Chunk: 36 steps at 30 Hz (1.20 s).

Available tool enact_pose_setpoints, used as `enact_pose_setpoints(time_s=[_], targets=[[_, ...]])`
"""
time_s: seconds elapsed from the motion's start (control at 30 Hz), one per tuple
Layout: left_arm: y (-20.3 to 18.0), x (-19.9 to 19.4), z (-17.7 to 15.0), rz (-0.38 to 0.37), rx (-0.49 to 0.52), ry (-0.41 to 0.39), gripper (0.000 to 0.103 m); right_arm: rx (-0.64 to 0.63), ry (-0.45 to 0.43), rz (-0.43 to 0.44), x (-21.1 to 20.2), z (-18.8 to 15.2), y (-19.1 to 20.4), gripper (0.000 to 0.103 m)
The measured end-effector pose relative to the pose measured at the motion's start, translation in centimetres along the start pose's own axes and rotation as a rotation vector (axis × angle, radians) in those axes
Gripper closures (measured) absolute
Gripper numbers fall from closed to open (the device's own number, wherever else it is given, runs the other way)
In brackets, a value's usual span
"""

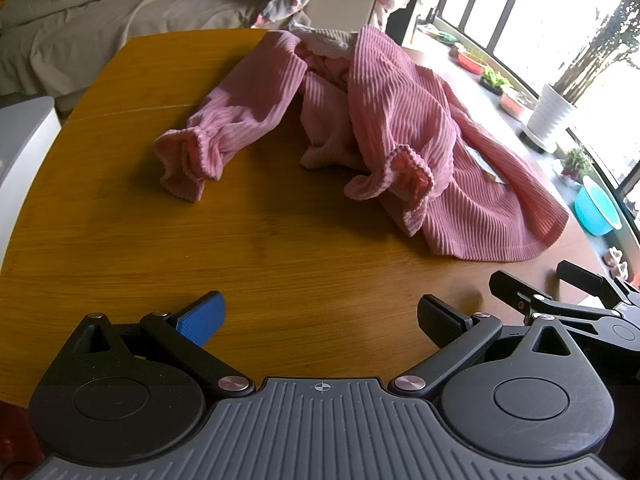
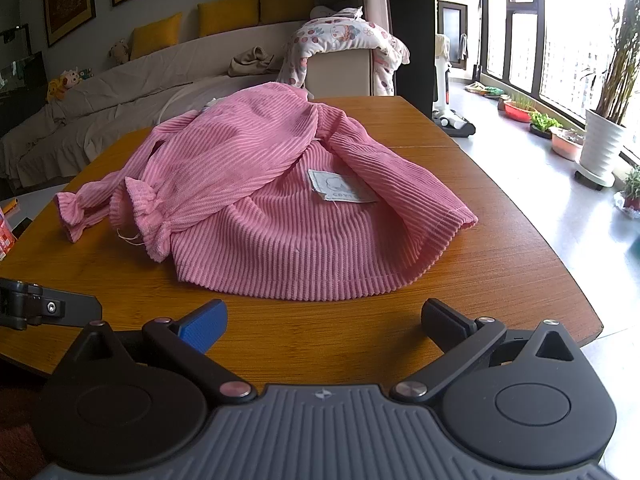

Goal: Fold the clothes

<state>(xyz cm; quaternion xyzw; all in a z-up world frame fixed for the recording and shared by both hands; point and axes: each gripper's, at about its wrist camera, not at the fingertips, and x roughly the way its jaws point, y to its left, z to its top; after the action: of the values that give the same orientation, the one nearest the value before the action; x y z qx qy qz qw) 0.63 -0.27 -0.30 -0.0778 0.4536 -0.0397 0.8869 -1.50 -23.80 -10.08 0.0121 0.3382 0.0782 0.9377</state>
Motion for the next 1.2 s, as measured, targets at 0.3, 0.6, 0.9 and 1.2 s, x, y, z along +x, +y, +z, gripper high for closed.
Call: enact_pose_setpoints(time_s=[0.3,0.6,0.9,1.2], targets=[[0.06,0.00,0.04,0.000,0.000,0.001,0.000,-0.003,0.001,-0.003,-0.01,-0.02,0.16,0.000],[0.02,-0.03,0.00,0.000,0.000,0.001,0.000,-0.006,0.003,-0.007,0.01,-0.08,0.28,0.000],[0.01,-0.02,0.06,0.000,-0.001,0.002,0.000,-0.009,0.005,-0.009,0.05,-0.14,0.40,0.000],[0.22,0.08,0.42,0.003,-0.002,0.007,0.000,-0.030,0.018,-0.009,0.21,-0.01,0.54,0.000]])
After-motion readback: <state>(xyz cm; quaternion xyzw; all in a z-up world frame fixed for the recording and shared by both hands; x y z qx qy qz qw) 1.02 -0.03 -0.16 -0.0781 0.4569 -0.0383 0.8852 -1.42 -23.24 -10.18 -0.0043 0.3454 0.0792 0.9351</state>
